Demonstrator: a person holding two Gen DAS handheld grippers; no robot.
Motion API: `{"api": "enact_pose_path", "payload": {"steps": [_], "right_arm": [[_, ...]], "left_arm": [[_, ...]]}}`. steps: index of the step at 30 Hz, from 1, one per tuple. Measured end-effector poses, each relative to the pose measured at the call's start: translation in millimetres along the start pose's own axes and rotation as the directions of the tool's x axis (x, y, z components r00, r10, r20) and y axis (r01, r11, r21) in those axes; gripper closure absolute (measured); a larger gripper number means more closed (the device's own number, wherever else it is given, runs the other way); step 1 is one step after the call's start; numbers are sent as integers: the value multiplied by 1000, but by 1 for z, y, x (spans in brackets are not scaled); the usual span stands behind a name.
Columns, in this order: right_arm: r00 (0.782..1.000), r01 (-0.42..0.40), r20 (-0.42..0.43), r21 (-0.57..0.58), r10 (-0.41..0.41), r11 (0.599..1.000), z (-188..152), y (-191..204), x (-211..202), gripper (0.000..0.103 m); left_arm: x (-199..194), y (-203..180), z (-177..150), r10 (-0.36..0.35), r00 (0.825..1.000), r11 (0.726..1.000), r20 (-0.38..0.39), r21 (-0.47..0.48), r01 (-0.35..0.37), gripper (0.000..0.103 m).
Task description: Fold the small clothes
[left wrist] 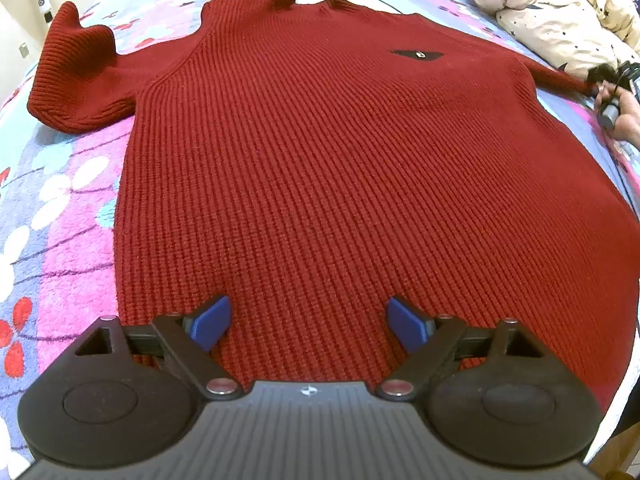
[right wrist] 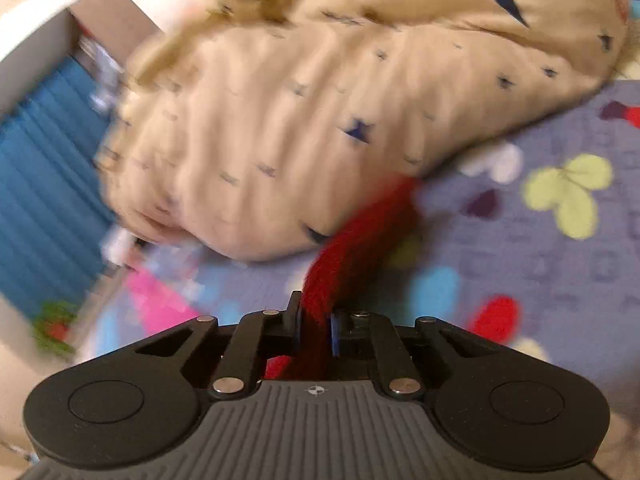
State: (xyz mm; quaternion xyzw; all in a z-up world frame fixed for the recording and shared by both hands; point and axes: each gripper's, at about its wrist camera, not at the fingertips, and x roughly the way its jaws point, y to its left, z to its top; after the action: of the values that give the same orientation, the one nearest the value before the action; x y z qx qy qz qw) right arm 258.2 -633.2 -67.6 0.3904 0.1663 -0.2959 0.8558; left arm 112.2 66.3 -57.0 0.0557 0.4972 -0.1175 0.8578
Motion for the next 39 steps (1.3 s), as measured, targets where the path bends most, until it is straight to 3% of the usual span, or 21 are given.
{"api": "enact_pose_path", "payload": {"steps": [1, 3, 5, 8, 10, 13, 16, 18, 19, 20, 22, 25, 27, 30, 31, 32, 33, 34, 36, 38, 39], "right_arm": [[996, 80, -46, -7, -80, 997, -4, -4, 8, 88], [996, 76, -37, -1, -76, 997, -12, -14, -3, 87], [991, 123, -52, -48, -126, 991, -10, -4, -20, 73], [991, 131, 4, -141, -131, 981, -12, 17, -61, 63], [996, 80, -29, -213, -88, 974, -18, 35, -82, 62], [981, -108, -186, -300, 53, 948, -37, 59, -114, 59], [908, -296, -397, -379, 135, 877, -70, 69, -151, 51], [826, -401, -544, -383, 148, 832, -95, 65, -171, 45], [766, -450, -627, -366, 142, 814, -109, 58, -181, 39], [726, -470, -677, -363, 119, 804, -121, 51, -188, 37], [701, -459, -713, -427, 22, 779, -140, 41, -200, 37], [735, -449, -677, -534, -45, 717, -155, 27, -227, 37], [735, -466, -677, -555, -48, 689, -158, 23, -240, 38], [729, -485, -682, -569, -52, 664, -162, 12, -257, 61], [723, -495, -689, -568, -52, 658, -161, 13, -262, 83], [724, -496, -688, -570, -51, 655, -160, 12, -266, 93], [729, -494, -683, -570, -44, 657, -157, 11, -269, 95], [739, -488, -673, -557, -22, 672, -152, 11, -275, 97], [785, -458, -617, -511, 62, 727, -130, 5, -295, 98], [801, -462, -569, -395, 183, 794, -98, -3, -314, 98], [809, -456, -554, -379, 197, 806, -92, -6, -320, 98]], "left_arm": [[-1, 1, 0, -2, 1000, 1000, 0, -3, 2, 14], [-3, 4, 1, -11, 1000, 1000, 1, -20, 11, 14], [-7, 8, 3, -24, 1000, 999, 6, -47, 24, 15], [-13, 17, 6, -35, 999, 994, 24, -99, 37, 17], [-20, 23, 6, -28, 999, 991, 41, -131, 34, 17], [-30, 36, 5, -17, 998, 979, 59, -200, 29, 17], [-40, 54, 0, -6, 998, 956, 61, -293, 24, 18], [-44, 65, -7, 10, 999, 939, 35, -344, 2, 20], [-45, 70, -10, 17, 1000, 931, 19, -364, -9, 21], [-47, 75, -14, 22, 1000, 923, 3, -384, -19, 23], [-51, 83, -23, 19, 1000, 913, -12, -407, -22, 28], [-56, 89, -36, -1, 999, 915, -34, -403, -13, 35], [-58, 87, -46, -11, 998, 923, -63, -386, -14, 43], [-61, 81, -61, -29, 996, 940, -86, -341, -2, 61], [-62, 79, -63, -34, 996, 945, -88, -328, 3, 68], [-63, 78, -66, -40, 996, 947, -86, -321, 10, 83], [-67, 76, -69, -42, 996, 948, -76, -317, 16, 92], [-72, 75, -69, -42, 998, 949, -55, -315, 22, 93], [-89, 70, -72, -69, 997, 945, 23, -319, 73, 93], [-104, 69, -74, -114, 989, 934, 91, -329, 137, 93], [-106, 69, -75, -122, 989, 932, 88, -332, 144, 93]]}}
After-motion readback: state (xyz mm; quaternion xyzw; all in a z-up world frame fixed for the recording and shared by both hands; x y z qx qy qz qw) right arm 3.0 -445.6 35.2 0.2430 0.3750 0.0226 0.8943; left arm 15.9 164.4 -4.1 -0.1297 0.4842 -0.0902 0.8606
